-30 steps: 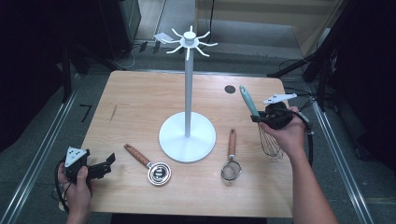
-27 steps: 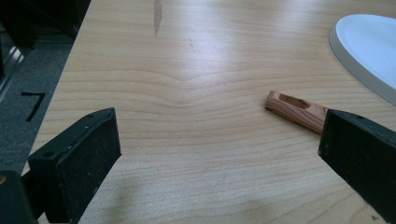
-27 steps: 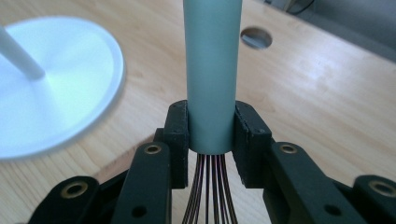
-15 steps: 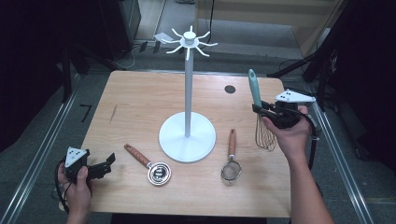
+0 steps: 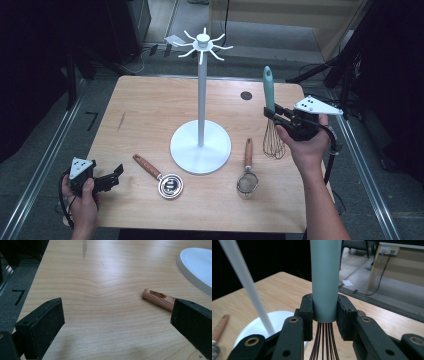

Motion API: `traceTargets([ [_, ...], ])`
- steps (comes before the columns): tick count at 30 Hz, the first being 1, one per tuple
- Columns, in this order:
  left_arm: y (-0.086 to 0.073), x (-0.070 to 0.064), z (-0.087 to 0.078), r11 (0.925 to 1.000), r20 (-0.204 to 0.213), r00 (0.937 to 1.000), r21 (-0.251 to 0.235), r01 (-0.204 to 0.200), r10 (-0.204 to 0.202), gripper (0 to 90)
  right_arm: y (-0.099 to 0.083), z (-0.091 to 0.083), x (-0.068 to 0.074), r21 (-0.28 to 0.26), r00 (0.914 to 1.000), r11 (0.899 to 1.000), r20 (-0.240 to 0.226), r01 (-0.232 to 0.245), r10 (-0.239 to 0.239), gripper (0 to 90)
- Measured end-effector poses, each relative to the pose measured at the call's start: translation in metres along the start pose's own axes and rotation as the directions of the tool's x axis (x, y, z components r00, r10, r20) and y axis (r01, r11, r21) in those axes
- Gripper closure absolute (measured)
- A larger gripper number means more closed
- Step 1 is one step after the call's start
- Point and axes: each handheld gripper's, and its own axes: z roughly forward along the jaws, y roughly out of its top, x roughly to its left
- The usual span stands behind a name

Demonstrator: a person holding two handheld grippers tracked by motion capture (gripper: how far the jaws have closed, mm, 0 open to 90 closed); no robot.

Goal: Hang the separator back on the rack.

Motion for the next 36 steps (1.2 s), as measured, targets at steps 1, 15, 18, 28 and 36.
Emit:
traceTargets([
  [1,0.000,0.000,0.000,1.0000,0.000,1.0000,0.000,0.000,0.000,0.0,0.001,0.000,0.002,-0.009,1.0000,1.000,-0.004,0.002,-0.002,71.3],
  [15,0.000,0.000,0.000,1.0000,0.003,1.0000,-0.001,0.001,-0.001,0.0,0.013,-0.002,0.037,-0.077,0.9949,0.997,-0.099,0.012,-0.020,71.3],
  [18,0.000,0.000,0.000,1.0000,0.003,1.0000,0.002,0.001,-0.001,0.0,0.017,-0.002,0.043,-0.090,0.9926,0.996,-0.121,0.007,-0.017,71.3],
  [28,0.000,0.000,0.000,1.0000,0.003,1.0000,0.004,0.001,-0.001,0.0,0.030,-0.004,0.055,-0.146,0.9806,0.989,-0.195,-0.007,-0.022,71.3],
  [36,0.000,0.000,0.000,1.0000,0.004,1.0000,0.003,0.001,-0.001,0.0,0.039,-0.004,0.066,-0.170,0.9746,0.985,-0.221,-0.003,-0.035,71.3],
])
